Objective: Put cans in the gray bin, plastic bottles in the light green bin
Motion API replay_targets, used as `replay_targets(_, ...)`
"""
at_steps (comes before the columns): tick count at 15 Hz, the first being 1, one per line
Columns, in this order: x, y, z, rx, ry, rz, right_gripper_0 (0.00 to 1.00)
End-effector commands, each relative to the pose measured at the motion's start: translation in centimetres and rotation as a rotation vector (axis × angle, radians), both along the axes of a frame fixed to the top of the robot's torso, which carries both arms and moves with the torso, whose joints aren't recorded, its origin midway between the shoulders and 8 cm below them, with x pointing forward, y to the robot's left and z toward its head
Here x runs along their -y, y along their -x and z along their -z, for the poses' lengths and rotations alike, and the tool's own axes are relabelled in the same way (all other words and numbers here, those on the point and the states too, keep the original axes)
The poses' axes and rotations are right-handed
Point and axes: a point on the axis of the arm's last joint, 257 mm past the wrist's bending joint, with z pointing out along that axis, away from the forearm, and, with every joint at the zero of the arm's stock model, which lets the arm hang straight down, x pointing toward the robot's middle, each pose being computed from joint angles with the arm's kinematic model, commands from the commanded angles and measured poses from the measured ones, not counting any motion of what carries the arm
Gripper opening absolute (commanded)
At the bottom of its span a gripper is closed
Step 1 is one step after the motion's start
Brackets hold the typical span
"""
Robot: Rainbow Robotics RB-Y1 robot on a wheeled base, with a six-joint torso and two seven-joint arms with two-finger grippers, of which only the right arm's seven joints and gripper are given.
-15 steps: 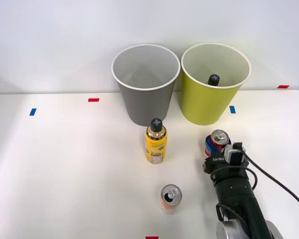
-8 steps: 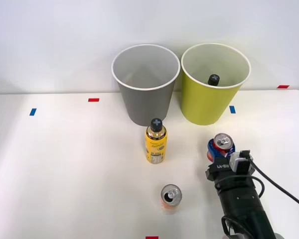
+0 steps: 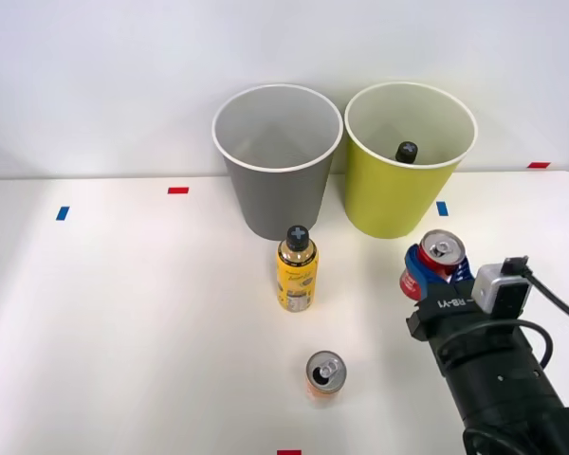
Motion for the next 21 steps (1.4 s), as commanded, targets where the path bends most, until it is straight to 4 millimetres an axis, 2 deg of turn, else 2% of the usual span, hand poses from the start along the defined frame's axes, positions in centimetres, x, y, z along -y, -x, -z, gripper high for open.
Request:
replay_targets(1, -0.7, 0.1, -3.2, 0.047, -0.079, -0.040, 0.00)
replay_targets(4, -2.0, -1.0, -7.2, 0.134, -0.126, -0.098, 0.00)
replay_targets(6, -3.6, -1.7, -10.6, 0.207, -0.158, -0.157, 0.00)
replay_targets(12, -11.2, -4.6, -18.0, 0.216, -0.142, -0.355, 0.00)
replay_targets(14, -13.4, -6.1, -19.5, 0.185, -0.128, -0.396, 0.00)
replay_targets(19, -18.9, -14.5, -20.8, 0.205, -0.172, -0.428, 0.00)
replay_targets(21, -20.3, -16.2, -21.3, 0.192, -0.158, -0.437, 0.00)
